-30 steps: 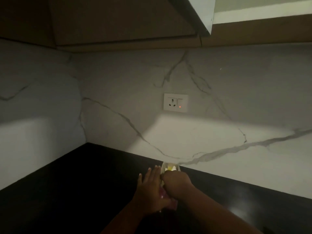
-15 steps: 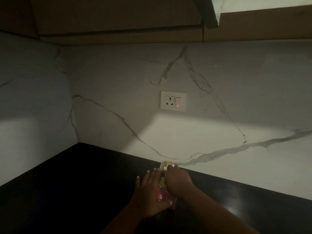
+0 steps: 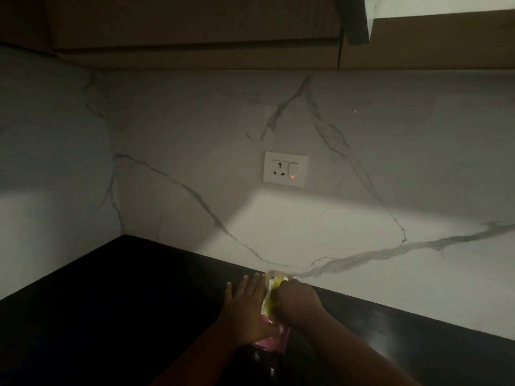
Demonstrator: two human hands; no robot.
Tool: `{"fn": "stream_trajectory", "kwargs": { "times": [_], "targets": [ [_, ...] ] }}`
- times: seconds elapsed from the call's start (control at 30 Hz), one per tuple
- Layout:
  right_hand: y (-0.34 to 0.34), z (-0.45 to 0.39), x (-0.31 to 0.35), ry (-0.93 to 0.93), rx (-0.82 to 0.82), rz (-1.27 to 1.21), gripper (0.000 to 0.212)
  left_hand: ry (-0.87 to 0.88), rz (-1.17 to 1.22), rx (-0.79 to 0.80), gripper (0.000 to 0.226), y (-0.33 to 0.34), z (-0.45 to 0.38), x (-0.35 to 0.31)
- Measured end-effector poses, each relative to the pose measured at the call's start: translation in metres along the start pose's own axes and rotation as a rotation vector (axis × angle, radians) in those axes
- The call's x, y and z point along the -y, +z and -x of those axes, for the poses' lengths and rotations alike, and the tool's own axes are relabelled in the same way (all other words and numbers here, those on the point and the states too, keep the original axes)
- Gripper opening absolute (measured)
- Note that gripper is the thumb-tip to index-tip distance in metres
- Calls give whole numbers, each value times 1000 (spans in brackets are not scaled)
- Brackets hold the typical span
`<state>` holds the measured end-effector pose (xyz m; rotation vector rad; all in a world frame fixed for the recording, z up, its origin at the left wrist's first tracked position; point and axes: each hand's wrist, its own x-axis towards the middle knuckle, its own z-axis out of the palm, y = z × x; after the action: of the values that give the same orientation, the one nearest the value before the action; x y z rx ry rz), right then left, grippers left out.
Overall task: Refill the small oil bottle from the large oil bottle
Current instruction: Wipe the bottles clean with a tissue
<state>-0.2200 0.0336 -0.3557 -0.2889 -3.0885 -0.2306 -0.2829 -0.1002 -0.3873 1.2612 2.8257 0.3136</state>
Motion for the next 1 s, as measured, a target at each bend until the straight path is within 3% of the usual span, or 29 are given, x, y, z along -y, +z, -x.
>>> {"fn": "stream_trajectory", "kwargs": {
  "times": [0.17,0.4,0.6,0.67,0.87,1.0],
  "targets": [
    [7,1,-2,10,-31,-26,21,-31,12,28,111,7,0,-3],
    [10,5,-8,116,-185,-473,24,-63,79,35,111,8,8,-4],
    [-3,18,-11,143,-339,-765,9,-87,131,-57,107,7,14,-12],
    [-13,25,-11,137,-401,-862,10,-85,199,-134,97,-1,14,-16],
    [-50,55,-14,76,-594,-1130,10,50,449,-361,35,-48,21,-44],
    [-75,89,-25,26,-563,-1223,18,152,661,-441,21,-68,22,-87]
  ]
}}
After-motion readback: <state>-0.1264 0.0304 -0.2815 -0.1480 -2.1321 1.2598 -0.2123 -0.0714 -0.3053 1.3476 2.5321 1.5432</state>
